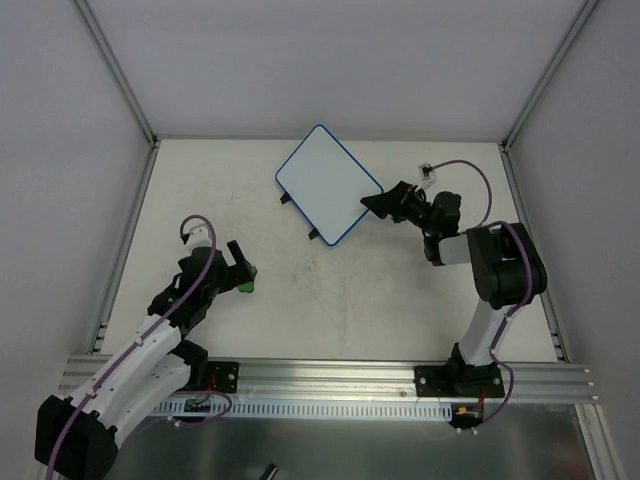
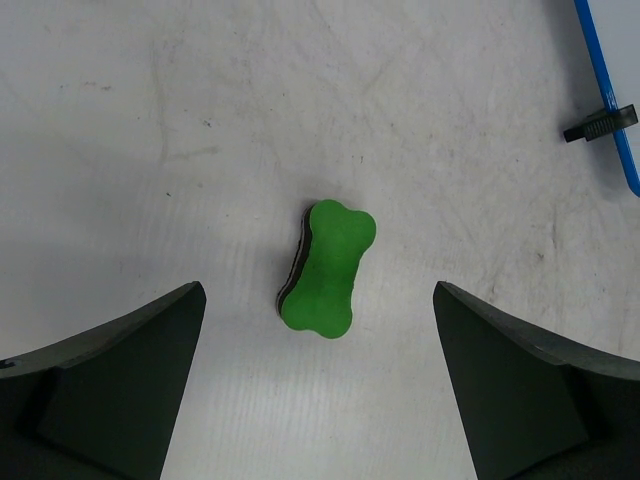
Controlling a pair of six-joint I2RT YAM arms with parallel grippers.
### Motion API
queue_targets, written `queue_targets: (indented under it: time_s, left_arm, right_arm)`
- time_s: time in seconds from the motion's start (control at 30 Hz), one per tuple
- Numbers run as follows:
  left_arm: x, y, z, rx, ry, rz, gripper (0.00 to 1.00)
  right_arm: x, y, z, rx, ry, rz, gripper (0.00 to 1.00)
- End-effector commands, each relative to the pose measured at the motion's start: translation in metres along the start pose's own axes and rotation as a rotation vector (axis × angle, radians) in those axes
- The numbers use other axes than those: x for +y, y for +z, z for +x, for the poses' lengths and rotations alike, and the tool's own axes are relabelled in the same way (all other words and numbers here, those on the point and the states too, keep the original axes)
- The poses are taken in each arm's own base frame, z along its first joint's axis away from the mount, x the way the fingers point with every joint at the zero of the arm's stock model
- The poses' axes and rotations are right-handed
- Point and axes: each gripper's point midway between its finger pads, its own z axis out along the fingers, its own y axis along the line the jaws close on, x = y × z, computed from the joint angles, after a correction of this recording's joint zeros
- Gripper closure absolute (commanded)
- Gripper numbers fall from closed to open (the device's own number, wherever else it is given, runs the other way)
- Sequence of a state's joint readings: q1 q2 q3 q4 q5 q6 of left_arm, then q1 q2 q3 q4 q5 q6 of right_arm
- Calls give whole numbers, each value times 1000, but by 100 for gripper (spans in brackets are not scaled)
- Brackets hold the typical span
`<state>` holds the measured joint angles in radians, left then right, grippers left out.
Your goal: Erase the whiteboard
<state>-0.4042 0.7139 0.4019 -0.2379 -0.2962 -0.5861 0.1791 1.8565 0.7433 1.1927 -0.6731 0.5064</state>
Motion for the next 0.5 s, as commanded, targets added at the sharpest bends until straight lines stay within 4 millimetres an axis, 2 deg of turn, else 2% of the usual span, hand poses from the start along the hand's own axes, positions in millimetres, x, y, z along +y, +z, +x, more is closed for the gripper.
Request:
queue_targets:
  time_s: [0.0, 0.13, 0.3, 0.43, 0.47]
  left_arm:
    - [-4, -1, -6, -36, 2, 31, 1]
    - [-3, -3, -11, -60, 28, 37, 1]
    - [-8, -5, -15, -77, 49, 68, 1]
    - [-10, -6, -16, -82, 52, 82, 1]
    - [-10, -6, -15, -82, 54, 82, 1]
  right_arm:
    - [20, -6, -23, -73, -90, -36, 1]
    - [21, -14, -29, -103, -103, -15, 1]
    - [28, -32, -48, -157, -119, -4, 1]
    - [39, -59, -63, -240, -136, 43, 1]
    - [29, -65, -57, -228, -118, 106, 1]
